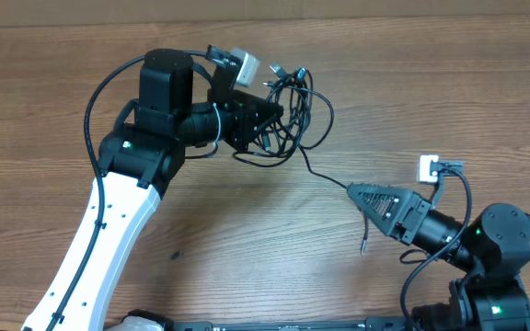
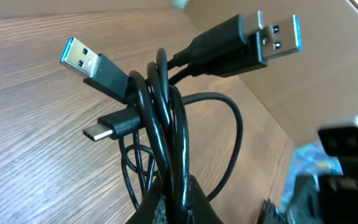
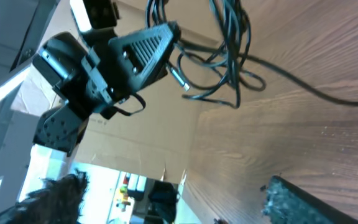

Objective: Untangle cables
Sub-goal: 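Move the right gripper toward the hanging cables below the left gripper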

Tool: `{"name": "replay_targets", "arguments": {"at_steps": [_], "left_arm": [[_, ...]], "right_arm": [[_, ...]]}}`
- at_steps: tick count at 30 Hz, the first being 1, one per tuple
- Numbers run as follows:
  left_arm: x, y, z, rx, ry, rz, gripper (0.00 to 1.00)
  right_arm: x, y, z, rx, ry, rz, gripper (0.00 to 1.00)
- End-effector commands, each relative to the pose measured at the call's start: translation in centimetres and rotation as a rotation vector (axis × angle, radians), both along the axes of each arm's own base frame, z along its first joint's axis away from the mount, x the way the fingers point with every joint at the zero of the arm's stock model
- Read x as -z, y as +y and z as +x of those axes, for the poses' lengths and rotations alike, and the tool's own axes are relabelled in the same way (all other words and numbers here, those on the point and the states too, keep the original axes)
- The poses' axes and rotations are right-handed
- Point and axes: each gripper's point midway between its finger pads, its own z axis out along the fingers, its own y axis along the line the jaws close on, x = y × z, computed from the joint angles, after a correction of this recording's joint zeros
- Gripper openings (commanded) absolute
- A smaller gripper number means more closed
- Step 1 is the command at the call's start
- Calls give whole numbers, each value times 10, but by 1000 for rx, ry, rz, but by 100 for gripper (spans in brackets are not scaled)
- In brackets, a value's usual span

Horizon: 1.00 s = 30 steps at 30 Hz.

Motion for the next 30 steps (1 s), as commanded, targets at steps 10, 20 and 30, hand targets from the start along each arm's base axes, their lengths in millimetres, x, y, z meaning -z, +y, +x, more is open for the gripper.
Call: {"name": "replay_targets", "arguments": {"at_steps": [10,20,30], "left_arm": [[-23,-39,-19,-27,4,-37,4],[-24,-64,-42,43,17,-45,4],[-23,-70,-47,62,14,-38,4]], "right_arm": [[5,3,13,106,30,-39,89],[34,4,35,137,144,-83,82],[59,10,48,111,229,-110,76]]}}
